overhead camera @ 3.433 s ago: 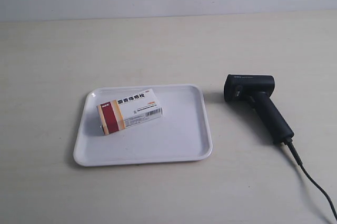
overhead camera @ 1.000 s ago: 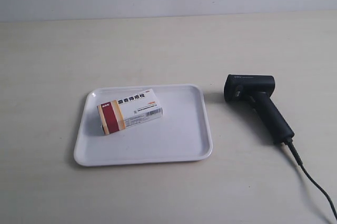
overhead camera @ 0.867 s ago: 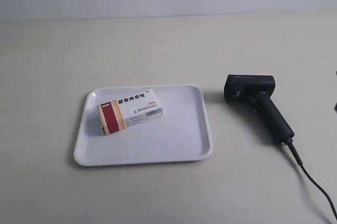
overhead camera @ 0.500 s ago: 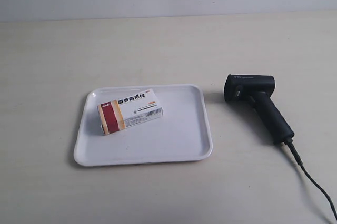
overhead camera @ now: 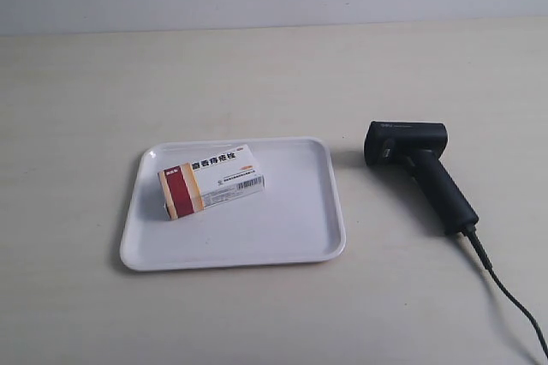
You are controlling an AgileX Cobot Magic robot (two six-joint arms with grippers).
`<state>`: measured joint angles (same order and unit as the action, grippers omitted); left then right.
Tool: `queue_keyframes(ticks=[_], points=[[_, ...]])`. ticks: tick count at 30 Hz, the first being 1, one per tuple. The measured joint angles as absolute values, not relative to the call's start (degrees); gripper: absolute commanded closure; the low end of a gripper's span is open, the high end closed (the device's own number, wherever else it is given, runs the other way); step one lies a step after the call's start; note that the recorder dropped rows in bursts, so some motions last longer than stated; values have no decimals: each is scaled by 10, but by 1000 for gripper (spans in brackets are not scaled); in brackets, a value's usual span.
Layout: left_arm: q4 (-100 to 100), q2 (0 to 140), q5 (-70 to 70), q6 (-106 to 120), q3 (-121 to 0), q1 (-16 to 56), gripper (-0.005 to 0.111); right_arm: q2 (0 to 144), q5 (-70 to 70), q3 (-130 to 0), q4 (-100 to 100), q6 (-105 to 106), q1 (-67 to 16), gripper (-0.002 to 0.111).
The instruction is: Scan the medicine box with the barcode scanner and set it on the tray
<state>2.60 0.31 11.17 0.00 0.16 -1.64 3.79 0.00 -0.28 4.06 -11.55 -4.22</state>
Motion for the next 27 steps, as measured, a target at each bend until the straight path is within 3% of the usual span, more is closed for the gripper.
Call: queue_keyframes(ticks=[7,27], points=[[26,3,112,0,2,-16,105,4,70,-3,39,-54,-16,108],[26,3,112,0,2,-16,105,4,82,-3,37,-32,-16,108]])
